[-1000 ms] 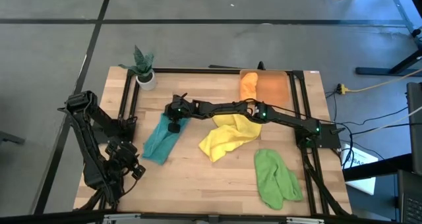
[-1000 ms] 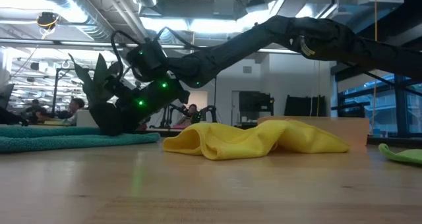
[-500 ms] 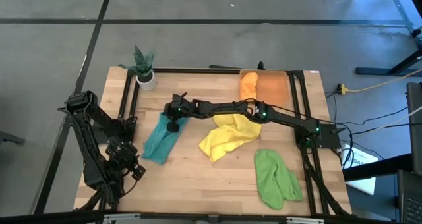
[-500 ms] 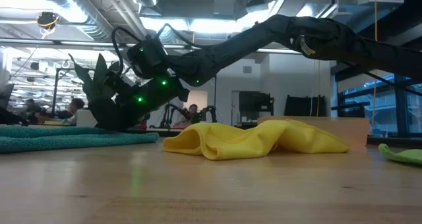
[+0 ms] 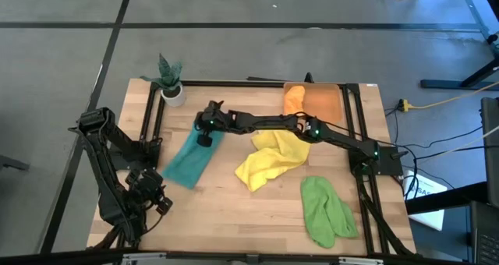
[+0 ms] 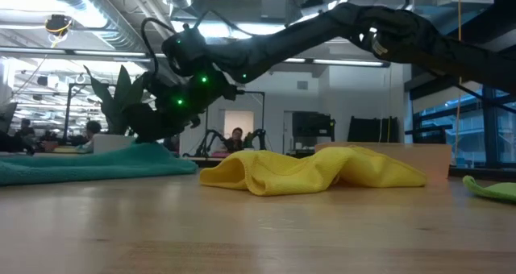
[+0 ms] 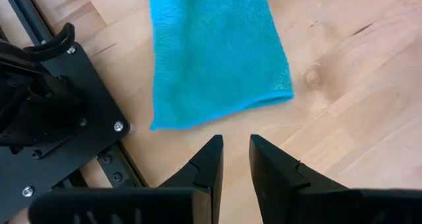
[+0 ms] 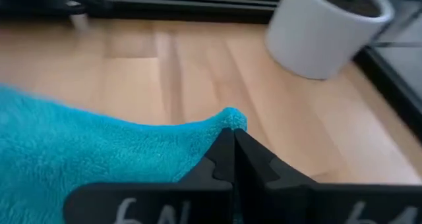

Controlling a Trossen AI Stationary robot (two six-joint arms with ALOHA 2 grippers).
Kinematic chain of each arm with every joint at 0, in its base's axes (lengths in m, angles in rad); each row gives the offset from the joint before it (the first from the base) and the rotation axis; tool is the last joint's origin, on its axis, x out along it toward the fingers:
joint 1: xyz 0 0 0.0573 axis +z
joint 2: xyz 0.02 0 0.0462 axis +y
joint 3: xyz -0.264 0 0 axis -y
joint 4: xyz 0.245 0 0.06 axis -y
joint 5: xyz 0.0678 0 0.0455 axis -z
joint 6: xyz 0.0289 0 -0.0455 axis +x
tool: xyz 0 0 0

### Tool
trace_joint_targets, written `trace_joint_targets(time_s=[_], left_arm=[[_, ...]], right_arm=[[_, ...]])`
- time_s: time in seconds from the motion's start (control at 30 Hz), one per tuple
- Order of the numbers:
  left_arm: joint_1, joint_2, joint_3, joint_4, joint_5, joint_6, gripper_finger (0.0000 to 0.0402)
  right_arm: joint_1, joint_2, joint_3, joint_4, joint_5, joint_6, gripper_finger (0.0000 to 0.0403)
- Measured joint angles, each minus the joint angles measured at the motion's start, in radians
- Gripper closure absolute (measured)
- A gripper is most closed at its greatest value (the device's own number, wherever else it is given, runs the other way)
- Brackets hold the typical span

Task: Roll microfiber towels into tight, uniform cylinder then place into a basket
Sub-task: Roll the blue microfiber towel

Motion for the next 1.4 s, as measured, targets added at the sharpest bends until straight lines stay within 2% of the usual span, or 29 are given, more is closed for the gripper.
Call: trace_joint_targets(time_s=[0.13, 0.3, 0.5, 0.77, 0.87, 0.93, 1.1, 1.17, 1.3, 1.4], left_arm=[[0.000, 0.000, 0.000, 0.002, 0.000, 0.000, 0.0337], [0.000, 0.000, 0.000, 0.002, 0.000, 0.000, 0.0337], [0.000, 0.000, 0.000, 0.002, 0.000, 0.000, 0.0337], [0.000, 0.000, 0.000, 0.010, 0.000, 0.000, 0.0337], [0.000, 0.000, 0.000, 0.012, 0.000, 0.000, 0.0337], [0.000, 0.000, 0.000, 0.012, 0.000, 0.000, 0.0337], [0.000, 0.000, 0.000, 0.011, 0.000, 0.002, 0.0337], [0.000, 0.000, 0.000, 0.012, 0.000, 0.007, 0.0337], [0.000, 0.000, 0.000, 0.011, 0.000, 0.008, 0.0337], [0.000, 0.000, 0.000, 0.012, 0.000, 0.008, 0.0337]], right_arm=[[0.000, -0.004, 0.000, -0.041, 0.109, -0.013, 0.0402], [0.000, -0.004, 0.000, -0.039, 0.092, -0.024, 0.0390], [0.000, -0.004, 0.000, -0.040, 0.092, -0.025, 0.0341], [0.001, -0.004, 0.000, -0.041, 0.170, -0.023, 0.0263], [0.001, -0.007, 0.000, -0.044, 0.166, 0.033, 0.0248], [0.001, -0.019, -0.001, -0.061, 0.089, 0.042, 0.0244], [0.058, -0.030, 0.000, -0.089, -0.264, -0.034, 0.0250], [0.095, -0.028, -0.008, -0.097, -0.356, -0.062, 0.0254], [0.153, -0.027, -0.025, -0.132, -0.376, -0.097, 0.0260], [0.178, -0.011, -0.024, -0.176, -0.329, -0.111, 0.0263]])
